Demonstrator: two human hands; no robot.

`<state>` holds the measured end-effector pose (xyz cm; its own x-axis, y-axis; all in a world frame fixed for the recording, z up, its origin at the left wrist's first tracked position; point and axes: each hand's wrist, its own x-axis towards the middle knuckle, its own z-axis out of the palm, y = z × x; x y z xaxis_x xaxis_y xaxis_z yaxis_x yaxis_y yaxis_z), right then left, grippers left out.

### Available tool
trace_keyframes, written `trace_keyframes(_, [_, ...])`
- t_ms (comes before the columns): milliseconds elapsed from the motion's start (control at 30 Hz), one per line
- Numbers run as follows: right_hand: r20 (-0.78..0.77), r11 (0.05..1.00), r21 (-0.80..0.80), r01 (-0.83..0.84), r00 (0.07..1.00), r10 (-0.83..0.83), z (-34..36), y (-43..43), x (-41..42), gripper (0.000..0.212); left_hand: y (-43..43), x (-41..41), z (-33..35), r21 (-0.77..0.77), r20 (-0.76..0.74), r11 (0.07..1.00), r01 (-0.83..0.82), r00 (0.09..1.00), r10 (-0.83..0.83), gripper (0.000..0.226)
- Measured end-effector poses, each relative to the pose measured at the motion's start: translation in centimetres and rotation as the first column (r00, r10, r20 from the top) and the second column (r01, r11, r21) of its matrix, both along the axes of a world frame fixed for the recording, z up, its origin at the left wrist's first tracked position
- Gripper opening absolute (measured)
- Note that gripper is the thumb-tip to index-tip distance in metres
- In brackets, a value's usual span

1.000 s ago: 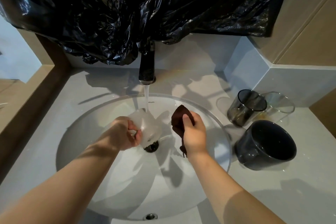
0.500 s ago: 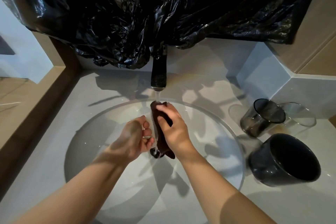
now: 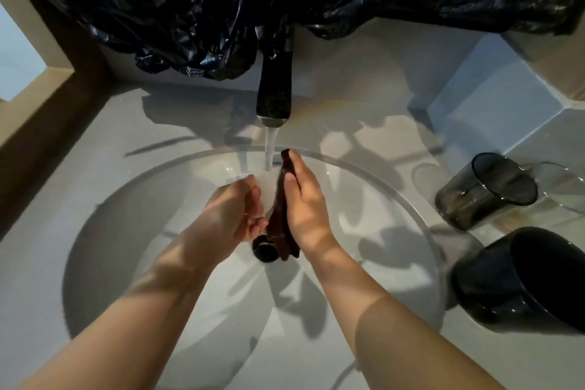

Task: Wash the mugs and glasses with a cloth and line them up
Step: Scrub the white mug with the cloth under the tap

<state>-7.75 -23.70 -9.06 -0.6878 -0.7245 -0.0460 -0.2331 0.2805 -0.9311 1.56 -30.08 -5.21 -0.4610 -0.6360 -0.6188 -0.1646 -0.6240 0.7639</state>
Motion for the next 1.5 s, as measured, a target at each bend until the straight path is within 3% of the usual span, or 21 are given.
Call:
trace_keyframes(100, [-0.379, 0.985, 0.151, -0.078, 0.916, 0.131, -0.4, 1.2, 1.9, 0.058, -0.1, 0.2, -0.6, -0.007, -0.065, 0.999, -0.040, 0.997, 0.039, 0.038])
trace_keyframes(167, [-0.417, 0.986, 0.153, -0.069, 0.900, 0.128, 0.0, 1.1, 2.0, 0.052, 0.0, 0.5, -0.7, -0.008, -0.088, 1.000, -0.017, 0.996, 0.016, 0.038])
trace_keyframes(233, [-0.328, 0.995, 0.103, -0.018, 0.943, 0.051, 0.6, 0.3, 1.2, 0.040, 0.1, 0.9, -0.3, 0.002, -0.125, 1.000, 0.031, 0.992, -0.030, 0.040])
trace_keyframes(367, [0.140, 0.991, -0.089, 0.104, 0.986, -0.091, 0.2, -0.3, 0.7, 0.034, 0.0, 1.6, 0.0, -0.007, -0.156, 0.995, 0.103, 0.982, -0.103, 0.039])
trace_keyframes(533, [-0.394, 0.983, 0.086, -0.165, 0.900, 0.185, 0.1, 0.5, 3.3, 0.049, 0.4, 1.7, -0.7, -0.022, -0.173, 0.994, 0.103, 0.979, -0.105, 0.046])
trace_keyframes(600, [-0.275, 0.992, -0.067, -0.108, 0.958, 0.086, 0.1, 0.1, 2.5, 0.046, 0.6, 1.6, -0.6, -0.035, -0.127, 0.991, 0.129, 0.983, -0.132, 0.043])
trace_keyframes(633, [-0.086, 0.987, -0.160, -0.024, 0.996, 0.010, 0.0, -0.2, 1.7, 0.043, 0.6, 1.6, -0.5, -0.047, -0.102, 0.989, 0.137, 0.985, -0.141, 0.043])
trace_keyframes(700, [0.283, 0.967, -0.216, 0.136, 0.957, -0.071, 0.1, -0.7, 0.7, 0.037, 0.5, 1.6, -0.4, -0.067, -0.091, 0.988, 0.136, 0.986, -0.142, 0.043])
trace_keyframes(733, [0.293, 0.967, -0.201, 0.153, 0.952, -0.090, -0.1, -0.8, 0.9, 0.038, 0.4, 1.6, -0.3, -0.063, -0.110, 0.990, 0.127, 0.985, -0.133, 0.042])
trace_keyframes(833, [-0.264, 0.991, -0.066, -0.120, 0.960, 0.098, -0.3, 0.0, 3.5, 0.045, 0.0, 2.0, -0.4, -0.016, -0.218, 0.997, 0.080, 0.973, -0.081, 0.043])
trace_keyframes(900, [-0.408, 0.983, 0.000, -0.184, 0.897, 0.168, -0.5, 0.1, 4.2, 0.049, -0.3, 2.2, -0.5, -0.029, -0.212, 0.995, 0.092, 0.973, -0.096, 0.043])
trace_keyframes(967, [-0.336, 0.982, -0.128, -0.140, 0.938, 0.090, -0.3, -0.3, 3.3, 0.045, -0.6, 2.3, -0.4, -0.049, -0.176, 0.989, 0.141, 0.973, -0.148, 0.044])
trace_keyframes(1033, [-0.013, 0.958, -0.288, 0.017, 1.000, -0.022, 0.1, -0.7, 1.6, 0.043, -0.7, 2.4, -0.1, -0.046, -0.162, 0.984, 0.175, 0.970, -0.180, 0.044])
trace_keyframes(1100, [0.261, 0.955, -0.269, 0.128, 0.964, -0.056, 0.5, -0.6, 0.9, 0.043, -0.7, 2.4, 0.0, -0.031, -0.181, 0.984, 0.173, 0.968, -0.176, 0.044])
trace_keyframes(1167, [-0.004, 0.989, -0.141, -0.049, 0.999, 0.048, 1.1, 0.2, 2.0, 0.047, -0.8, 2.4, -0.1, -0.008, -0.201, 0.991, 0.134, 0.971, -0.133, 0.044])
trace_keyframes(1233, [-0.340, 0.963, 0.142, -0.227, 0.903, 0.263, 1.1, 0.7, 3.5, 0.051, -0.7, 2.3, -0.2, 0.004, -0.218, 0.993, 0.115, 0.970, -0.111, 0.043])
trace_keyframes(1267, [-0.362, 0.962, 0.153, -0.225, 0.893, 0.267, 0.9, 0.5, 3.6, 0.051, -0.6, 2.3, -0.3, 0.006, -0.222, 0.993, 0.116, 0.969, -0.112, 0.042])
trace_keyframes(1300, [-0.337, 0.977, 0.097, -0.188, 0.918, 0.210, 0.8, 0.1, 3.4, 0.047, -0.6, 2.3, -0.3, 0.013, -0.217, 0.992, 0.124, 0.969, -0.118, 0.042])
trace_keyframes(1367, [-0.037, 0.986, -0.163, -0.012, 0.999, 0.006, 1.3, -0.7, 1.9, 0.040, -0.6, 2.3, -0.3, 0.007, -0.194, 0.988, 0.152, 0.970, -0.148, 0.045])
trace_keyframes(1433, [0.271, 0.963, -0.230, 0.138, 0.960, -0.073, 1.0, -0.9, 1.1, 0.040, -0.6, 2.3, -0.3, -0.008, -0.178, 0.987, 0.158, 0.971, -0.157, 0.046])
trace_keyframes(1500, [0.088, 0.995, -0.100, 0.030, 0.996, -0.021, 0.4, -0.2, 2.1, 0.043, -0.7, 2.2, -0.4, 0.016, -0.182, 0.992, 0.123, 0.976, -0.118, 0.044])
